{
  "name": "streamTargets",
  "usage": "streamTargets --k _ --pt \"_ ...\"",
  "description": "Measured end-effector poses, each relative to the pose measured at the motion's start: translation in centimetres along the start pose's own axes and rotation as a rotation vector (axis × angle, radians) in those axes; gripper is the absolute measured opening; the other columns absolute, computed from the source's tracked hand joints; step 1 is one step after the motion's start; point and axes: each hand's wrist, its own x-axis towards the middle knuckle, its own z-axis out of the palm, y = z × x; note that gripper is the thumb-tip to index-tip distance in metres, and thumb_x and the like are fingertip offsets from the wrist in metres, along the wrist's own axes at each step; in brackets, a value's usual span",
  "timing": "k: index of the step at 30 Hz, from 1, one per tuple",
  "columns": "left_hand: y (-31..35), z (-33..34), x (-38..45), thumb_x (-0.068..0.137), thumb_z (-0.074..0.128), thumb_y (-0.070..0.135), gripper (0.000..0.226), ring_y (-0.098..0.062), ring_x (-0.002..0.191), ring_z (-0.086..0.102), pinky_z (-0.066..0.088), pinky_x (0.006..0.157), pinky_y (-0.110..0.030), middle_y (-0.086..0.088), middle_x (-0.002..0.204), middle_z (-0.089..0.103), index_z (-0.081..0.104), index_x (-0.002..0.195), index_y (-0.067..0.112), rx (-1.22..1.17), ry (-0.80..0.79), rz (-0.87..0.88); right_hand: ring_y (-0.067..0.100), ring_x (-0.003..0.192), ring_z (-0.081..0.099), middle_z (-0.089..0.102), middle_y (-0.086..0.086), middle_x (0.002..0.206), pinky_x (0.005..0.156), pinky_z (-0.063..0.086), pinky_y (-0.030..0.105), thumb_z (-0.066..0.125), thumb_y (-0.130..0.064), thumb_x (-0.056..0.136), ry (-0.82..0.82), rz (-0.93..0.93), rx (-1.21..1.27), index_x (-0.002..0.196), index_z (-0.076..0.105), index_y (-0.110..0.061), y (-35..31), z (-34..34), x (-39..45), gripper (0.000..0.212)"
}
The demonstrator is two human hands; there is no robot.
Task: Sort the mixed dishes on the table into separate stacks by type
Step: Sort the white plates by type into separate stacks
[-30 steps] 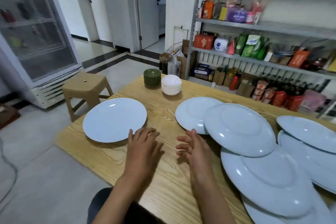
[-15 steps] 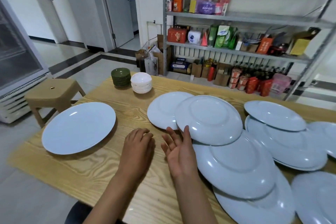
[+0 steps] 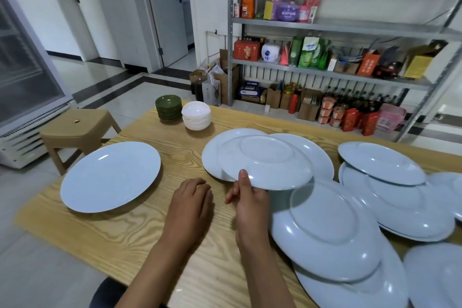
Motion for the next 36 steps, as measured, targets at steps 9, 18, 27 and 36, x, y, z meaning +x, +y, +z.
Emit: streamTargets --k 9,18,27,36 --pt "2.0 -9.4 -0.8 0.092 0.049 0.013 0.028 -0.021 0.116 0.05 0.031 0.106 -0.023 -0.004 0.119 0.06 0.065 0.114 0.006 -0.062 0.294 0.025 0.018 0.074 0.066 0.07 0.007 0.077 0.07 0.05 0.04 0.052 -0.046 0.096 -0.306 -0.178 -0.511 0.083 0.062 -0.005 0.5 1.1 -1.9 0.044" --pt "1.4 -15.5 0.1 0.078 0.073 0.002 0.068 -0.03 0.143 0.026 0.034 0.11 -0.046 -0.011 0.152 0.033 0.046 0.139 0.014 0.238 0.307 0.265 0.026 0.085 0.067 0.073 0.005 0.096 0.071 0.048 0.035 0.049 -0.025 0.096 -0.412 -0.75 -1.209 0.137 0.054 -0.027 -2.4 4.2 0.4 0.041" --pt "0.3 -15.6 -0.9 0.08 0.075 0.018 0.05 -0.037 0.144 0.018 0.033 0.11 -0.051 -0.013 0.151 0.036 0.059 0.127 0.016 0.223 0.36 0.184 0.027 0.049 0.06 0.066 0.004 0.06 0.043 0.038 0.029 0.053 -0.022 0.085 -0.459 -1.022 -1.316 0.118 0.067 -0.015 -2.5 5.7 0.1 0.036" --pt "-3.0 -14.1 -2.0 0.086 0.069 0.023 0.012 -0.024 0.12 0.052 0.04 0.1 -0.058 0.002 0.092 0.07 0.07 0.086 0.011 0.162 0.423 0.109 0.021 0.044 0.055 0.061 0.0 0.056 0.036 0.039 0.031 0.05 -0.027 0.084 -0.397 -1.047 -1.337 0.104 0.069 -0.02 0.7 6.0 0.2 0.029"
